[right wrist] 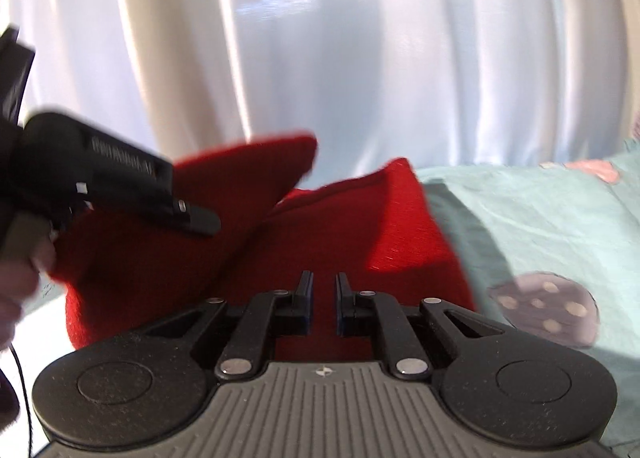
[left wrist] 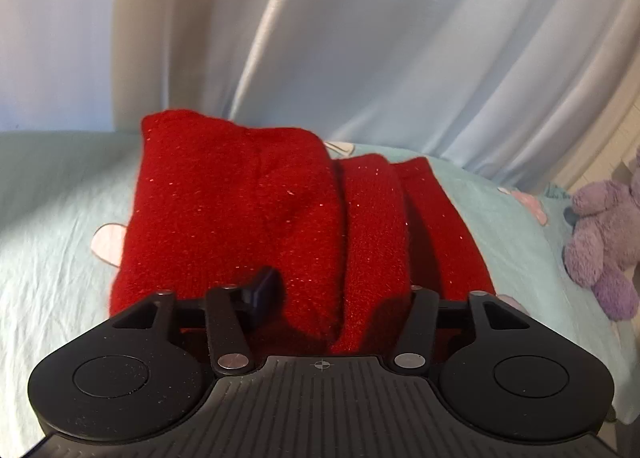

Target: Fold small clothes

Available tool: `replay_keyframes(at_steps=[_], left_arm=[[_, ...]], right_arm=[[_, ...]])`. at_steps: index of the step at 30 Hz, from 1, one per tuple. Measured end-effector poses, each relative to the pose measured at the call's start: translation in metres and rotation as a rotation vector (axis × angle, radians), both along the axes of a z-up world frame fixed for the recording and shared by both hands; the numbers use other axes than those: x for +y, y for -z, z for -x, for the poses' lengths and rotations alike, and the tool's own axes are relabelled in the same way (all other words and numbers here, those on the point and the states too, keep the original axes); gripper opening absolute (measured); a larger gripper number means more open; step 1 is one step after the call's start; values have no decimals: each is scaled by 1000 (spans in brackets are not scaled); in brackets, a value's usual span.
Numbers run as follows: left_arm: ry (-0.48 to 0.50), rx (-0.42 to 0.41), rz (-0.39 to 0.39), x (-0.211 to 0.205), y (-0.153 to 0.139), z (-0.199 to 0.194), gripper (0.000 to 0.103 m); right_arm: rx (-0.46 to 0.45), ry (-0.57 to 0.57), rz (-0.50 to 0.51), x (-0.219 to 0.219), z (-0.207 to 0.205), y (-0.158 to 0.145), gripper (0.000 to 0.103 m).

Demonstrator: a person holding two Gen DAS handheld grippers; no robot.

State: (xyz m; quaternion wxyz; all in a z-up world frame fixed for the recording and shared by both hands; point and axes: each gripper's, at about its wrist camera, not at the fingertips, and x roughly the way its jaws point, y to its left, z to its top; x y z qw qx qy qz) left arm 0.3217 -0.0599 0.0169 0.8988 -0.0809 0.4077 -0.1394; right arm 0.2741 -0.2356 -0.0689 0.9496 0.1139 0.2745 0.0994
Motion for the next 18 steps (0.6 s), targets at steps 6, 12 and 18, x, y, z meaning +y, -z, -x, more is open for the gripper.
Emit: replay_keyframes(at_steps=[6, 12, 18], left_arm=[[157, -69, 22, 1, -29, 42, 82], [169, -202, 83, 43, -68, 96, 81], [-91, -132, 76, 104, -53, 79, 78]], right_arm=[[49, 32, -52, -21, 1, 8, 11], [53, 37, -66, -27, 0, 6, 11], [64, 29, -41, -21, -2, 10, 12]])
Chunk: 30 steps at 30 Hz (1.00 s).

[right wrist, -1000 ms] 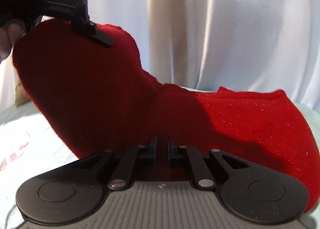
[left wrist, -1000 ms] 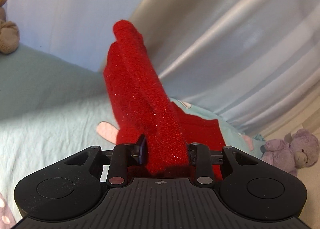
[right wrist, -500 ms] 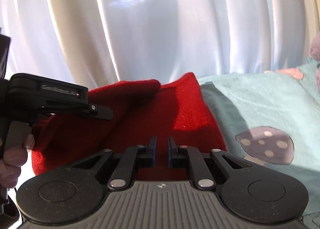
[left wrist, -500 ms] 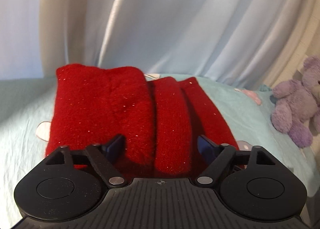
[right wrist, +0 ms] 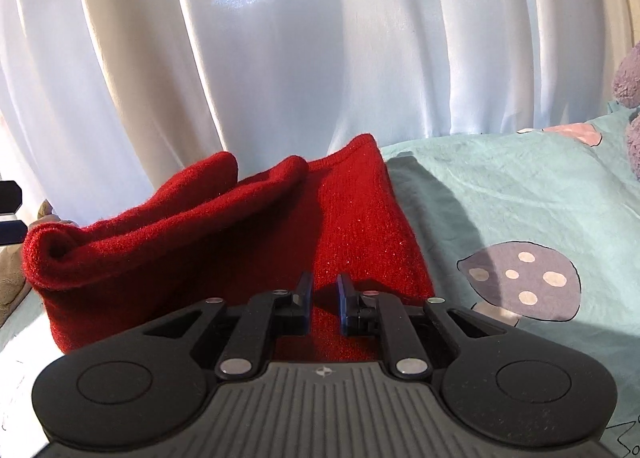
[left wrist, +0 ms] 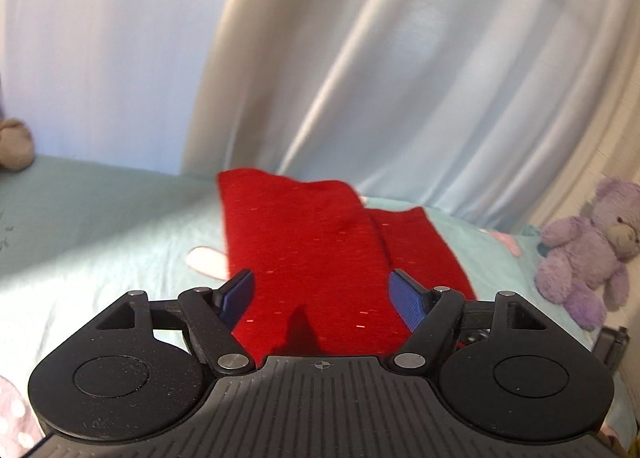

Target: Fold small clothes

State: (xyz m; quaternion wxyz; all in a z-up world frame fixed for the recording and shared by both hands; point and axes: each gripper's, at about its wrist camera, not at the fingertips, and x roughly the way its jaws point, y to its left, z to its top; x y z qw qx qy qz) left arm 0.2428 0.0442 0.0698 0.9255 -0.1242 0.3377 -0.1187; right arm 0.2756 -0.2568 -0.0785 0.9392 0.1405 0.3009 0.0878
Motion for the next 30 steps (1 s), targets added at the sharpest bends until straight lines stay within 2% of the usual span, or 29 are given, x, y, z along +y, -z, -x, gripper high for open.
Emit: replay_keyframes(at_steps=[3, 5, 7, 8, 12, 13, 17, 19, 23, 25, 27, 30], left_arm=[[-49, 34, -7, 10, 20, -20, 74], [-22, 92, -20, 4, 37, -36, 72], [3, 158, 22, -8, 54, -47, 69], [-5, 156, 20, -16, 55, -48, 70], [51, 45, -181, -62, 47, -38, 72], [67, 32, -199, -71, 47, -37, 76], [92, -15, -272, -96, 52, -32, 83], [84, -35, -292, -101, 58, -29, 88], [58, -89, -331, -105, 62, -18, 89], [52, -100, -319, -97, 56, -14, 89], [47, -114, -302, -87, 47, -10, 89], [36, -155, -291, -74, 32, 0, 90]], right_arm=[[12, -2, 15, 4, -3, 2, 12], [17, -7, 29, 6, -9, 5, 13], [24, -12, 48, 9, -11, 5, 13], [27, -14, 60, 11, -12, 5, 13], [28, -28, 93, 15, -13, 6, 17], [29, -33, 98, 16, -14, 7, 18], [32, -39, 120, 21, -16, 9, 20], [33, -44, 134, 24, -16, 8, 21], [39, -65, 172, 30, -19, 11, 24], [44, -77, 182, 30, -20, 9, 26], [43, -94, 175, 29, -19, 4, 34], [22, -99, 152, 23, -18, -8, 37]])
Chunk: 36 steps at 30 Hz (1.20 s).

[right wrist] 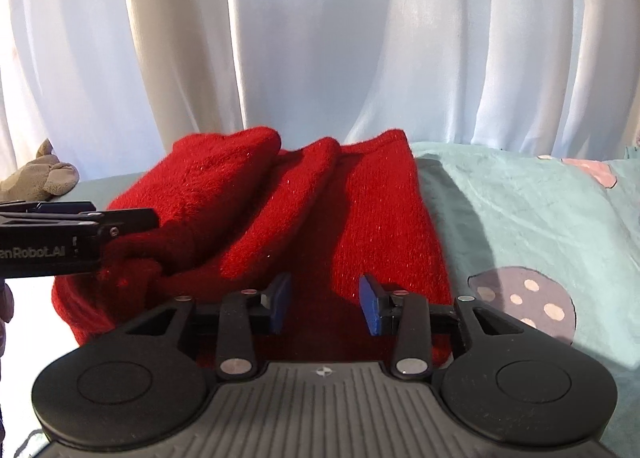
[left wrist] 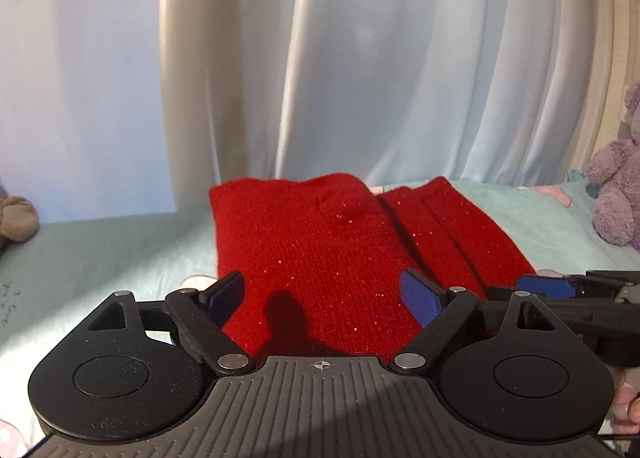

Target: Fold small clothes

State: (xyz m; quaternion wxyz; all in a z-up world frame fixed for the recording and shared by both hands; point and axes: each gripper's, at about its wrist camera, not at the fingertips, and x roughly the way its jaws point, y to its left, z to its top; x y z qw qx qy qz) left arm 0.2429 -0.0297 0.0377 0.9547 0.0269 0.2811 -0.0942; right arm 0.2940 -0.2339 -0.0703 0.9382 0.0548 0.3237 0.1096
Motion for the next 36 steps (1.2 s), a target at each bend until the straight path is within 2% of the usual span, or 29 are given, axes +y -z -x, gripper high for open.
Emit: replay_keyframes(at_steps=[3, 6, 9, 10, 12, 14, 16, 19, 20, 21, 24, 26, 28, 31, 32, 34, 36], left_arm=[[3, -6, 12, 8, -6, 10, 90], [-1, 26, 37, 16, -3, 13, 90], [-11, 44, 89, 26, -5, 20, 90], [-4, 50, 107, 30, -5, 23, 90], [8, 66, 124, 35, -4, 29, 90], [25, 82, 116, 37, 0, 34, 90], [36, 112, 75, 37, 9, 36, 90], [29, 144, 15, 33, 23, 30, 90], [19, 152, 8, 34, 28, 27, 90], [11, 166, 11, 34, 32, 23, 89], [4, 198, 58, 35, 35, 14, 82], [40, 199, 103, 34, 27, 16, 79], [78, 177, 109, 34, 17, 21, 80], [109, 150, 117, 37, 4, 25, 79], [107, 143, 128, 39, 1, 24, 80], [92, 143, 150, 42, 1, 15, 80], [74, 172, 127, 39, 10, 2, 80]], right_arm=[[-26, -6, -57, -5, -3, -18, 38], [-43, -20, -128, -8, -11, -32, 38], [-18, -53, -240, -10, -22, -37, 41], [3, -67, -281, -9, -27, -38, 43], [79, -127, -363, -4, -40, -35, 56], [160, -185, -437, 3, -54, -27, 61], [253, -222, -484, 12, -69, -13, 62], [341, -234, -574, 17, -84, 7, 60], [349, -244, -593, 19, -85, 10, 53], [340, -255, -589, 20, -86, 10, 39], [259, -284, -465, 33, -79, 0, 23], [170, -287, -352, 36, -70, -15, 20], [76, -259, -303, 22, -60, -34, 17], [2, -187, -206, 3, -47, -45, 15], [9, -162, -171, 0, -46, -40, 2], [73, -81, -81, -7, -48, -20, 0], [190, -60, -148, -20, -53, 3, 0]])
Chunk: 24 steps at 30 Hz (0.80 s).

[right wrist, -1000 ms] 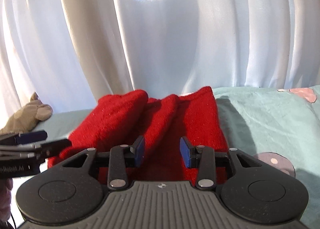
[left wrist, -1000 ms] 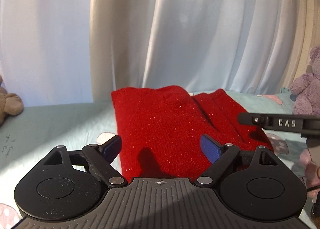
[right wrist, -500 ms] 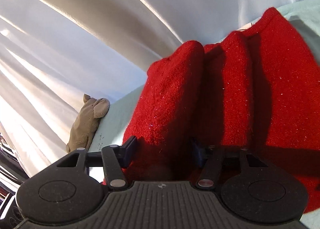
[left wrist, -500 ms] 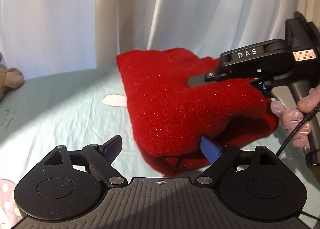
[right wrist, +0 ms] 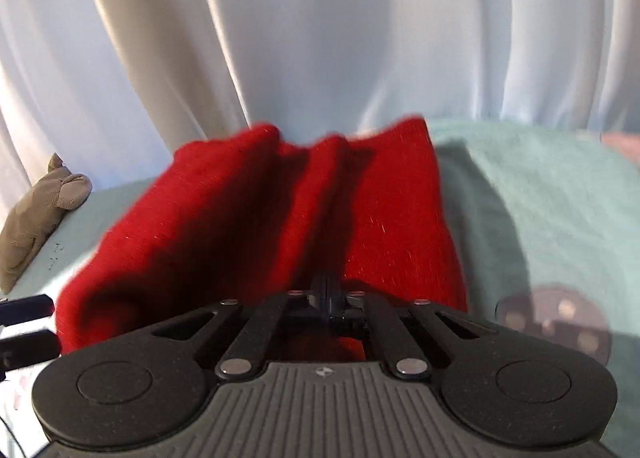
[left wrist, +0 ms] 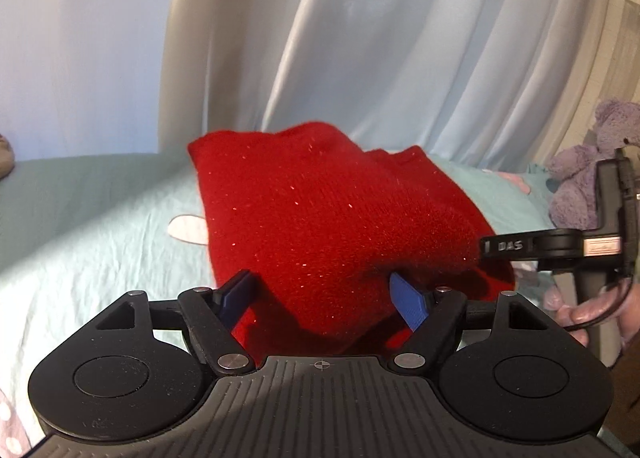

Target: Fold small clothes

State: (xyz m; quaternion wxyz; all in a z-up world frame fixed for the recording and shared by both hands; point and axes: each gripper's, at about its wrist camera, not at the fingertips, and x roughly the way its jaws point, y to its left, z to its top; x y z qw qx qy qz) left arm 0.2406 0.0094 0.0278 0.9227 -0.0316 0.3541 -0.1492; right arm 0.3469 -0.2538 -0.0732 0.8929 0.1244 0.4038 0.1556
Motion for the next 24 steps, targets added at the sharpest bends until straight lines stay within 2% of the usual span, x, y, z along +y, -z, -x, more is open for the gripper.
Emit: replay_keyframes(at_steps=[2, 4, 6, 9, 12, 14, 18, 20, 22, 24], left_arm=[[-10, -1, -50, -5, 6, -1, 81], [4, -13, -62, -8, 7, 1, 82], [25, -25, -66, -11, 6, 4, 85], [29, -33, -68, -15, 7, 7, 86], [37, -39, -80, -20, 7, 10, 86], [59, -58, -119, -25, 6, 14, 86], [90, -97, -211, -39, 10, 22, 86], [101, -105, -222, -41, 11, 23, 86], [103, -107, -217, -40, 12, 24, 87], [103, -106, -206, -38, 12, 25, 88]], right_arm=[[14, 8, -123, -14, 5, 5, 2], [17, 26, -228, -25, 4, 2, 14], [22, 31, -333, -35, -2, -1, 43], [59, 6, -463, -34, -16, -1, 61], [134, -35, -589, -25, -32, 7, 67], [162, -74, -609, -12, -43, 6, 74], [189, -156, -598, 18, -65, -1, 78], [204, -220, -562, 35, -70, -3, 80], [225, -218, -504, 46, -76, 1, 80], [254, -225, -499, 50, -80, 6, 80]])
